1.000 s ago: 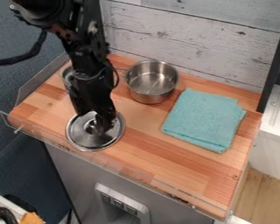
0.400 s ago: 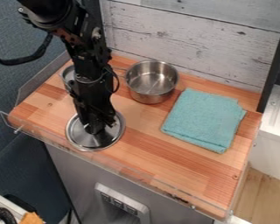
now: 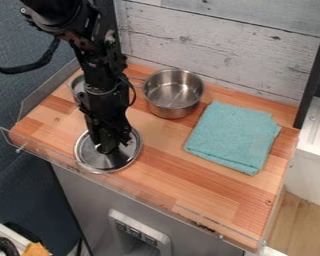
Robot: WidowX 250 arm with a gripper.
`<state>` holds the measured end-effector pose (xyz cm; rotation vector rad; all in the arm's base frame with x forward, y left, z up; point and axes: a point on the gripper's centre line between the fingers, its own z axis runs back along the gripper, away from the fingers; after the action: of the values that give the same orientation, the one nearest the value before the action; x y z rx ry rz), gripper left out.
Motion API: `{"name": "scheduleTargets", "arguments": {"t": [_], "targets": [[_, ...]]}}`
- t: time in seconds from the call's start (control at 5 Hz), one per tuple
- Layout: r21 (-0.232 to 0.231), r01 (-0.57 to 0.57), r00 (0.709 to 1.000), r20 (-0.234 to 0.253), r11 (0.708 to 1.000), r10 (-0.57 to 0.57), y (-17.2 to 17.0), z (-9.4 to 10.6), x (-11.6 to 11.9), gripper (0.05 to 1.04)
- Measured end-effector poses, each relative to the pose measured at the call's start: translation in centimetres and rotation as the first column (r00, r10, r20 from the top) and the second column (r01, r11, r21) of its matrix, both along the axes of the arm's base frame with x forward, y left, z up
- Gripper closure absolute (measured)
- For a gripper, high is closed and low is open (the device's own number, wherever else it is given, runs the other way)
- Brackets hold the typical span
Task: Take the silver lid and place it to the surface of the cloth
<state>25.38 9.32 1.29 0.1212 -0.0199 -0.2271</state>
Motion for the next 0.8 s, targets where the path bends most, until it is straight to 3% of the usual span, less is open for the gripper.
{"name": "scheduleTargets", "arguments": {"t": [0.2, 0.4, 0.6, 0.8], "targets": [[-0.041, 0.025, 0.998, 0.064, 0.999, -0.023, -2.4, 3.9, 1.1, 0.807], [-0.122, 0.075, 0.996, 0.066, 0.990, -0.067, -6.8, 6.4, 2.7, 0.807], [-0.143, 0.135, 0.988, 0.090, 0.981, -0.123, -10.6, 7.6, 4.5, 0.807], [-0.151, 0.164, 0.986, 0.069, 0.975, -0.155, -13.1, 6.3, 5.9, 0.807]]}}
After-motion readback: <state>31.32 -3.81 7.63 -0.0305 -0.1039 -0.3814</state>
